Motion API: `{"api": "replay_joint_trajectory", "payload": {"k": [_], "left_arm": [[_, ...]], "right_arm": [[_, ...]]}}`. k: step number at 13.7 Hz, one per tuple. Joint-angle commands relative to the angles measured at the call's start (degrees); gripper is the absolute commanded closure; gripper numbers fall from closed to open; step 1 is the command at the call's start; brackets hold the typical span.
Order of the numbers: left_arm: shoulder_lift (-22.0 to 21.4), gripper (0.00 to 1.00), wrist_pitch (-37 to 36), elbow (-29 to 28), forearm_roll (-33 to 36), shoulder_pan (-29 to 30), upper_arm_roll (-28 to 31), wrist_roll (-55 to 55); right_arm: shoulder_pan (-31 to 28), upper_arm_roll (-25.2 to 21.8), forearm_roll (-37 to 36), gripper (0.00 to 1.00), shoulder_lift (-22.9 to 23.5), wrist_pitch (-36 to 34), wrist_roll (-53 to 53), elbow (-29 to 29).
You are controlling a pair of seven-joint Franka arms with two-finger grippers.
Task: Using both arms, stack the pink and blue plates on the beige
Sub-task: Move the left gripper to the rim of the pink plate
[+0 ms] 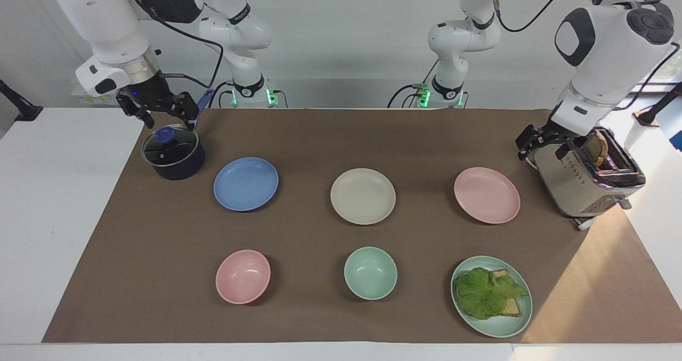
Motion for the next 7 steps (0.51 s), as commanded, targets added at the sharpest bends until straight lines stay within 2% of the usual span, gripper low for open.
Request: {"api": "replay_joint_trajectory", "payload": {"k": [1,5,7], "left_arm": [[-0.9,0.0,3.1,-4.3,0.7,0.9,-0.4,0.1],[-0.7,0.0,12.1,-12.1,0.7,1.2,-0.4,0.0],[1.5,0.0,14.9,-14.3,0.7,2.2,-0.4,0.0]], "right_arm": [[-0.5,0.2,-0.3,0.0,0.1,0.3,1.0,0.0],[-0.6,0.1,-0.5,0.0,0.1,1.2,0.6,-0.1],[-0.6,0.1,-0.6,0.0,0.1,1.2,0.5,-0.3]]}}
